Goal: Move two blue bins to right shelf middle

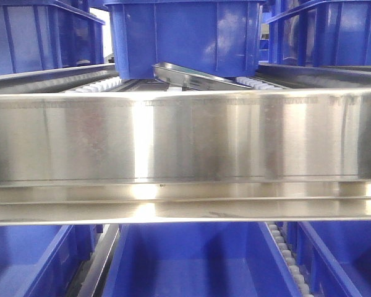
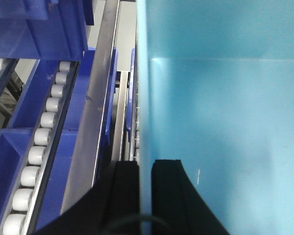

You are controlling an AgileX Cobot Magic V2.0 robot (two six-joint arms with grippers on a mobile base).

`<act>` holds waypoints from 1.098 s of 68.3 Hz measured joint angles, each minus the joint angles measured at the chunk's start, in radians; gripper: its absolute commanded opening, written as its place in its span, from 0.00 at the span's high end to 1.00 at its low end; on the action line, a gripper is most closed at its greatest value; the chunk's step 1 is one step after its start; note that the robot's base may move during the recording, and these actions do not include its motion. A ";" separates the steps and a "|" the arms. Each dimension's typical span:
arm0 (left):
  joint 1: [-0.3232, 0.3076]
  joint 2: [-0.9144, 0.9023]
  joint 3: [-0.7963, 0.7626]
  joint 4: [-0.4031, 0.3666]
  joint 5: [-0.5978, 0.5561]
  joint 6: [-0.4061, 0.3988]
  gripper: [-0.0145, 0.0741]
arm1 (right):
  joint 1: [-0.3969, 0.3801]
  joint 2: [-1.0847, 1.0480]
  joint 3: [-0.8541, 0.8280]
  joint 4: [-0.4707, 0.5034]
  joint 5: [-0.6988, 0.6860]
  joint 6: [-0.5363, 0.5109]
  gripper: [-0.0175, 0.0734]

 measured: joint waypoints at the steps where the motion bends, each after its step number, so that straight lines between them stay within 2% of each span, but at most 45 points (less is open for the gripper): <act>1: 0.000 0.000 0.000 0.002 -0.002 0.000 0.96 | 0.000 0.000 0.000 0.000 0.000 0.000 0.98; 75: 0.000 0.000 -0.002 0.008 -0.009 0.000 0.96 | 0.000 0.000 0.000 0.000 -0.008 -0.008 0.99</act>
